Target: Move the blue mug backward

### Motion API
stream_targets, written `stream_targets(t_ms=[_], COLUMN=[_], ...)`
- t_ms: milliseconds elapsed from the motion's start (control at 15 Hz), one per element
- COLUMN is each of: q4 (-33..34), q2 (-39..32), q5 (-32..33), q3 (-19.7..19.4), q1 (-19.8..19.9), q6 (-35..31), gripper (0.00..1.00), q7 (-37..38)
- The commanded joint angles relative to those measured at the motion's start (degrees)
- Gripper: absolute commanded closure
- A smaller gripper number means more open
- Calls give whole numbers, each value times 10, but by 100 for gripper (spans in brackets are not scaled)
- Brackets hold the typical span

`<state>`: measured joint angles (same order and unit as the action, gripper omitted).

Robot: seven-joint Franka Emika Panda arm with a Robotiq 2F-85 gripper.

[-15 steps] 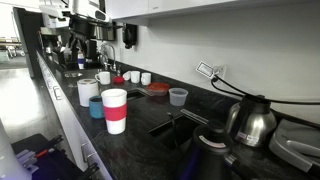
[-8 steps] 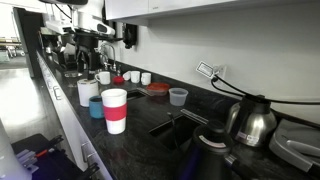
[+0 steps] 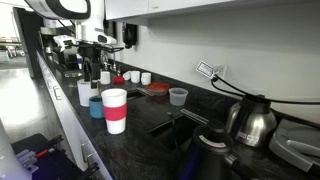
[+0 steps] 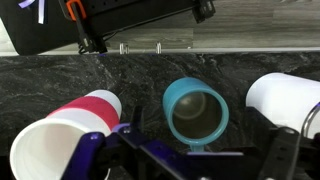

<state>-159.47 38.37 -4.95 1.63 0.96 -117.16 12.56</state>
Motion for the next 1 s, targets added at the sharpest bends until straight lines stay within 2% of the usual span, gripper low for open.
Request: stream_targets(t_ms=[0, 267, 933], q4=[1, 1, 0], q2=[0, -15, -90], q5=[-2, -1, 7], q3=[4, 8, 33], q1=[4, 13, 30], q6=[1, -18, -88], gripper=[0, 0, 0], q7=[-2, 18, 145])
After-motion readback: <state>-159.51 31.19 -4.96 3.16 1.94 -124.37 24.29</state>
